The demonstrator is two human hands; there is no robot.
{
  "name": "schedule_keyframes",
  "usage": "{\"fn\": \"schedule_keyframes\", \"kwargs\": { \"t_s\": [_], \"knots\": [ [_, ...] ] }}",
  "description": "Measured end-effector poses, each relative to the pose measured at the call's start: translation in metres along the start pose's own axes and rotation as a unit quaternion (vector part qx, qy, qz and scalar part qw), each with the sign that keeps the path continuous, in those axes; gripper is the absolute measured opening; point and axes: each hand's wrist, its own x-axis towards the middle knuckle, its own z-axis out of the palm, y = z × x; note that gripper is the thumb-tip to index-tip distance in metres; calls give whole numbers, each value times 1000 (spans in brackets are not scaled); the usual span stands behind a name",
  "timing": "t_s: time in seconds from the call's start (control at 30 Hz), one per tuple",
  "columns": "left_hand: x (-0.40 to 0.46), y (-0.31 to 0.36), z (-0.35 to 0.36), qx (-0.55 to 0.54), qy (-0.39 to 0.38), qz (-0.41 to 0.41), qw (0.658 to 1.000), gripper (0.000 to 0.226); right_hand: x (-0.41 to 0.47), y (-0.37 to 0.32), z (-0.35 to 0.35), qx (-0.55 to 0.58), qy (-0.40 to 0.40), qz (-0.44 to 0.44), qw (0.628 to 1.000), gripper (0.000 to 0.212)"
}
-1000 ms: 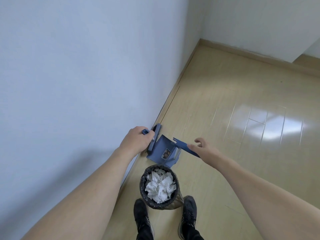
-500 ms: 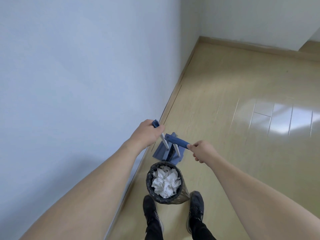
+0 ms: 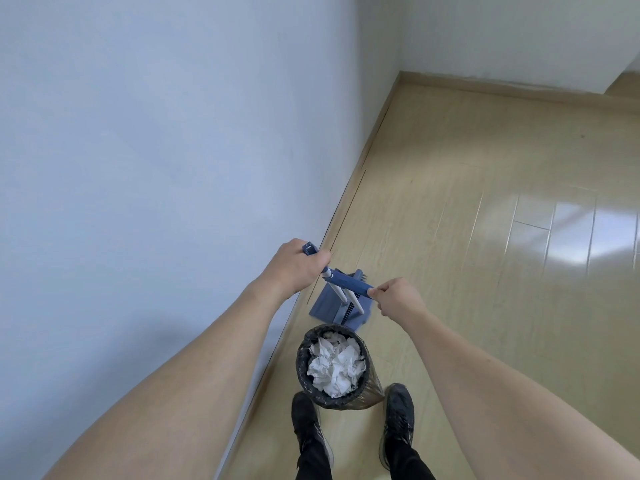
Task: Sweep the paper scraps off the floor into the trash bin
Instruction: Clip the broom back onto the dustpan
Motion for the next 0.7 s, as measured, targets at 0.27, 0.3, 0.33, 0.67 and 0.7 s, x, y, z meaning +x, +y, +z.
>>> {"fn": "schedule_keyframes", "kwargs": {
  "t_s": [0.27, 0.3, 0.33, 0.67, 0.7],
  "knots": [
    [-4, 3, 4, -18, -16, -1, 1000, 34, 4, 4, -3, 11, 4, -5, 1000, 25],
    [-3, 3, 2, -21, -13, -11, 1000, 35, 4, 0, -3, 2, 3, -9, 1000, 26],
    [-3, 3, -1, -24, -11, -22, 999, 34, 5, -3, -3, -7, 2, -14, 1000, 26],
    [-25, -2, -8, 74, 78, 76, 991, 14, -2, -27, 14, -286, -2, -126, 950, 20],
    [-25, -2, -10, 85, 77, 85, 990, 13, -1, -29, 17, -292, -4, -126, 948, 23]
  ]
}}
